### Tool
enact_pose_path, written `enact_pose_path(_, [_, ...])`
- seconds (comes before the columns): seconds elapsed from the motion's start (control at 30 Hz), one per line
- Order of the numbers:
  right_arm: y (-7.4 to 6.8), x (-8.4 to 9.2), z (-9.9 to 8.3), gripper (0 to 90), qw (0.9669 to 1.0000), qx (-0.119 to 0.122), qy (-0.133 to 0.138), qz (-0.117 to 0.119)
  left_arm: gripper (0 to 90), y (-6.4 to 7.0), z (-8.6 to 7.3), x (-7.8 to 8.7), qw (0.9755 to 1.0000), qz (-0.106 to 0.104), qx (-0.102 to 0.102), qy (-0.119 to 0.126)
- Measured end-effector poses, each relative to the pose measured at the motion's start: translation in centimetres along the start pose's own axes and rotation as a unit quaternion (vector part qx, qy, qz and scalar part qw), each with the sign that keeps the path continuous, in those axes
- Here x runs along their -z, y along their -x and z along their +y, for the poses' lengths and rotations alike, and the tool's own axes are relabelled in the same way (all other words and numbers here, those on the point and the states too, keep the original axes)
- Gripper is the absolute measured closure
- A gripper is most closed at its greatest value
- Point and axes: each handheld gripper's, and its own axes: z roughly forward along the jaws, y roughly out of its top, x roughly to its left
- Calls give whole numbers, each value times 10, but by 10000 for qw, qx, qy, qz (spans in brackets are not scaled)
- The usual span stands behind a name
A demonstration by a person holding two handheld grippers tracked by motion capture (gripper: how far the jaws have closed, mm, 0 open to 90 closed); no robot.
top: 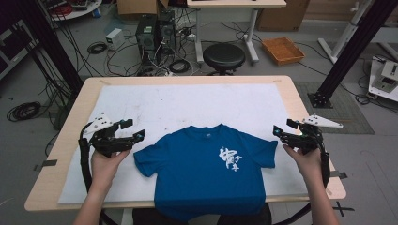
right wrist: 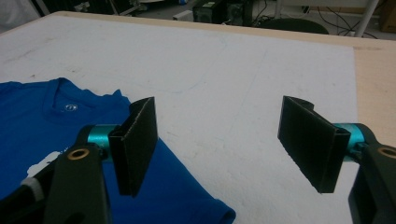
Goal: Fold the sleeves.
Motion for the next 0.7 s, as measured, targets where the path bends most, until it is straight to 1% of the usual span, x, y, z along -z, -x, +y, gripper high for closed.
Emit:
enact_pose_path(0.07, [1,0,0,285,10000,-15,9,-18,279,0,0,0,10000,12,-13,-21])
enact_pose_path(0.1, [2,1,0,285,10000,-46,13,-13,279,0,0,0,10000,50,-6,-29])
enact_pose_path(0.2, [2,1,0,285,10000,-27,8,-14,279,0,-1,1,9999,123,-60,-7])
enact_pose_path(0.3, [1,0,0,285,10000,-3,-17,-17,279,-1,-2,1,9999,123,-75,-39])
enact_pose_path(0.43, [1,-1,0,284,10000,1,-46,-25,279,-3,-6,0,9999,94,-43,-82])
enact_pose_path(0.47, [1,-1,-1,284,10000,-7,-43,-43,279,-3,-9,1,9999,155,-11,-74])
enact_pose_path(0.53, [2,0,-1,284,10000,-45,-34,-44,283,-4,-12,2,9998,168,21,-72])
enact_pose_path(0.6, [2,0,-1,284,10000,-69,-30,-56,298,-5,-13,3,9999,143,51,-78])
enact_pose_path(0.7, [5,0,-2,285,9999,-102,-45,-71,321,-9,-19,4,9996,44,107,-242])
